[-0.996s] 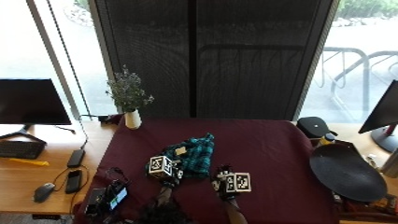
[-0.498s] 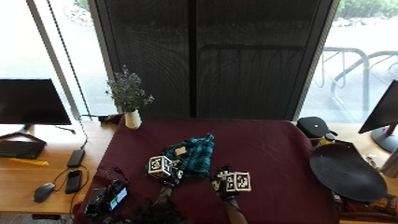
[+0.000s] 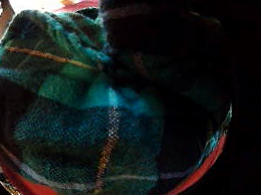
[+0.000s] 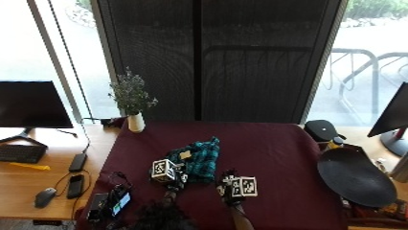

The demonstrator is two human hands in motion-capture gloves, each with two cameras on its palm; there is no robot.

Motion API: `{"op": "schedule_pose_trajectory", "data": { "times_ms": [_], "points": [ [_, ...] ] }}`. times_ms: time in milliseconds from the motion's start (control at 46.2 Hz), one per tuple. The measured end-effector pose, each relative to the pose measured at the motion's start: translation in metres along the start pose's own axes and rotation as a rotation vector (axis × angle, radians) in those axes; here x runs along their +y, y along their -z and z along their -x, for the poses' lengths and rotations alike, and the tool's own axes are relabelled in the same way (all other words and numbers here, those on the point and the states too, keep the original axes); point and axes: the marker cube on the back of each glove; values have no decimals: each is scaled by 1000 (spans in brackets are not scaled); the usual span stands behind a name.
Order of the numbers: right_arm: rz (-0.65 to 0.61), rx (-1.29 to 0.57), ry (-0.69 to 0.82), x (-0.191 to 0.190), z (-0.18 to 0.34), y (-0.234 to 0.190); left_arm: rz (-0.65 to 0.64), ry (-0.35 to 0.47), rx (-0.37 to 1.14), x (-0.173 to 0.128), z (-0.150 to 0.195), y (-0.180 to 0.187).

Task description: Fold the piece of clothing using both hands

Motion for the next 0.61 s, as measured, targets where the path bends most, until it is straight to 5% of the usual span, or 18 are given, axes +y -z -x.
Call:
{"op": "schedule_pose_trajectory", "data": {
  "times_ms": [282, 606],
  "points": [
    [-47, -5, -5, -1, 3, 4, 3, 32, -103, 3, 12, 0],
    [-5, -29, 1, -3, -2, 1, -2, 0, -10, -6, 3, -5]
  ]
}}
